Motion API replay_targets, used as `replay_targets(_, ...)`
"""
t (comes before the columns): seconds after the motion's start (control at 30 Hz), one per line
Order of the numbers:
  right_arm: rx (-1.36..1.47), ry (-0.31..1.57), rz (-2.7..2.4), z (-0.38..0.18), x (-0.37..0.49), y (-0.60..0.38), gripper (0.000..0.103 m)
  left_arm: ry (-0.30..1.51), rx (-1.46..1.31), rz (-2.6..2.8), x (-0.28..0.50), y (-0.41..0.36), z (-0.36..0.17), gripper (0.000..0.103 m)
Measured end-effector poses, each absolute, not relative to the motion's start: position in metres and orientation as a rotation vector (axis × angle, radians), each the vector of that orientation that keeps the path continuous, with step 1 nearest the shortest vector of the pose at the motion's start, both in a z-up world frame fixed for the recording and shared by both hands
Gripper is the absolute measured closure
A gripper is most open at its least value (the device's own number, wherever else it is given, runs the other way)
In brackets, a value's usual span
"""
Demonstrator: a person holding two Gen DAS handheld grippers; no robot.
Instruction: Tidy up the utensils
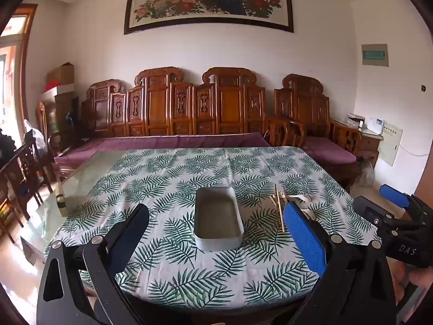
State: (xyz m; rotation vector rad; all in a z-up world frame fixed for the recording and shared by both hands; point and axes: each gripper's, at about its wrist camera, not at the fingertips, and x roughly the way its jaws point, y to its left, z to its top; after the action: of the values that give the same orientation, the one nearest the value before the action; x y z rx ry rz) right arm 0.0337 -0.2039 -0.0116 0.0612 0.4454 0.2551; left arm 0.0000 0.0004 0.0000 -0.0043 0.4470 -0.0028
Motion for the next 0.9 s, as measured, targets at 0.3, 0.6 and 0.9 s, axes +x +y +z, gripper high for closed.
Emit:
replay_targets(0.3, 0.061, 0.448, 0.257, -0.0107, 0.0329, -0.2039, 0.003, 0.445, -0.001, -0.002, -0.0004, 0.0005, 0.0006, 0.006)
replay_targets(0.6, 0.061, 0.449, 0.257, -0.011, 0.033, -0.2031, 0.003, 0.444, 0.002, 0.001, 0.0001, 0.0003, -0.0001, 0.006)
replay_targets(0.9, 0.061, 0.45, 0.257, -0.0114, 0.0331, -0.2034, 0.003, 0.443, 0.003, 0.0, 0.0004, 0.0005, -0.0002, 0.007)
